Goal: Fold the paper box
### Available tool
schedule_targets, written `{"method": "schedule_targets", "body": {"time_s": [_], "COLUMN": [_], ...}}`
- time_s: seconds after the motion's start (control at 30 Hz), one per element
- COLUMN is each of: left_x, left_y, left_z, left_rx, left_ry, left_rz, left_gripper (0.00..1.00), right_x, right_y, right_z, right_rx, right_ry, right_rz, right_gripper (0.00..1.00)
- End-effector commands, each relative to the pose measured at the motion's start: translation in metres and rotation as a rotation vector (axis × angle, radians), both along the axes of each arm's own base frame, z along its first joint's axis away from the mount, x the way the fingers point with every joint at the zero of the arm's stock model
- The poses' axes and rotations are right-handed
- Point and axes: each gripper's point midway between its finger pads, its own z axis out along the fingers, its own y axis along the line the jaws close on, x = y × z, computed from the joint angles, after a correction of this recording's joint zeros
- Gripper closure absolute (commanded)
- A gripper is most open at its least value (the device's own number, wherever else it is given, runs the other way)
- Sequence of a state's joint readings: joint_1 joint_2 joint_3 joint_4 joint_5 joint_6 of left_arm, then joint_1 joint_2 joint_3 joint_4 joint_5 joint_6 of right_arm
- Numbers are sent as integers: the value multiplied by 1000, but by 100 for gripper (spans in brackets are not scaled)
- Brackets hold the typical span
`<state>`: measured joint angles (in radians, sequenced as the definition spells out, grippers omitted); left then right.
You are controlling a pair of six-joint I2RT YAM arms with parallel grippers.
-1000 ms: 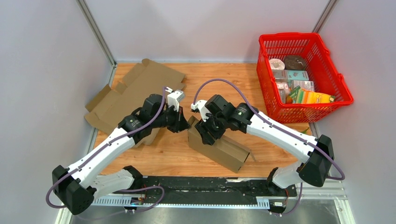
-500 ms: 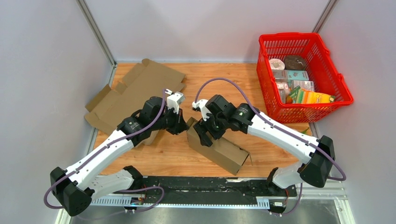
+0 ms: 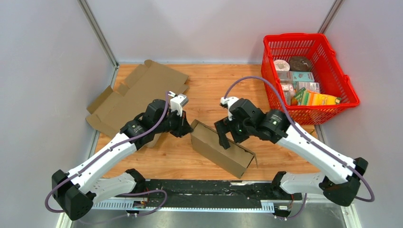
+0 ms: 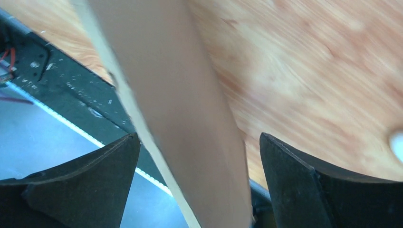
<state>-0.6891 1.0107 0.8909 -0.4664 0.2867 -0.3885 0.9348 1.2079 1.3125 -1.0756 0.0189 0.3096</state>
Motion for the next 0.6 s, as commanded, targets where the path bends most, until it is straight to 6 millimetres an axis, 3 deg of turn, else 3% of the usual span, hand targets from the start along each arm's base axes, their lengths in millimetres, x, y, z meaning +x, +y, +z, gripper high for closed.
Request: {"method": "schedule_targets", "body": {"time_s": [0.0, 0.13, 0.2, 0.27, 0.37, 0.57], "left_x": [-10, -10, -11, -11, -12, -12], "left_y": [-2, 0, 0, 0, -1, -2], "left_z": [-11, -12, -13, -13, -13, -14], "left_rx": [10, 22, 26, 27, 26, 33], "left_ry": [52, 49, 53, 58, 63, 70], "left_rz": [-25, -31, -33, -36, -42, -45], "left_gripper": [100, 100, 100, 100, 100, 100], "right_x": [-8, -48, -59, -74, -90, -108], "right_y": [-71, -102, -107, -98, -95, -113], "right_z": [19, 22, 22, 19, 7, 3], "right_rx": [-96, -68, -24, 39, 64, 14], "right_ry": [6, 83, 110, 180, 254, 292], "right_rz": [-298, -324, -343, -319, -288, -275], "right_gripper": [0, 12, 18, 29, 37, 32]}}
